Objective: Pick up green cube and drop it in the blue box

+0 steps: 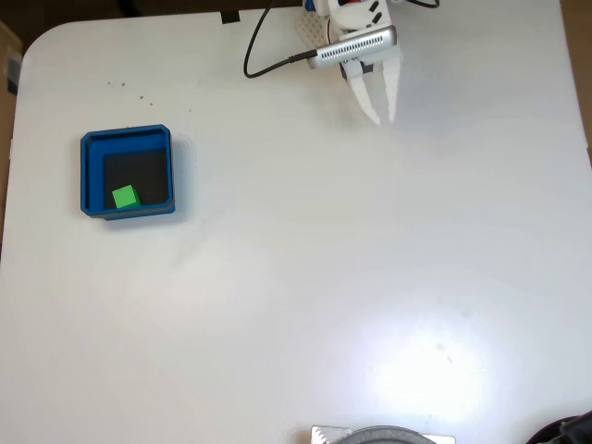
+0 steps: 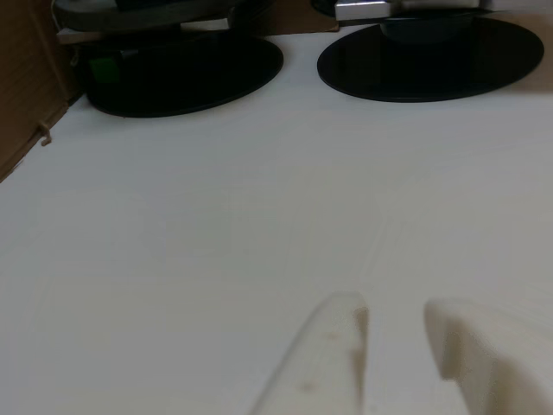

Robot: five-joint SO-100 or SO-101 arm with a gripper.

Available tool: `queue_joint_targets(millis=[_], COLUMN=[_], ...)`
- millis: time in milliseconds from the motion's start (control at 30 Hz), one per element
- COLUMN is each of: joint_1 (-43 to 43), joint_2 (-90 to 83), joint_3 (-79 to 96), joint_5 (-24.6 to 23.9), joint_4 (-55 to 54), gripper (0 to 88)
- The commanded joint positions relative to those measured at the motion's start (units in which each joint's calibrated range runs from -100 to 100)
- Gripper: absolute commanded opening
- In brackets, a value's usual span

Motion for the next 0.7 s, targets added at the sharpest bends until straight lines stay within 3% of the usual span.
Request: queue_joint_targets(millis=[0,667], joint_1=[-0.41,-0.34], joint_2=[-1.17,-1.25], joint_3=[0.54,0.36], joint_5=[-0.10,0.29], joint_4=[0.23,-0.10], gripper=[2.1,2.1])
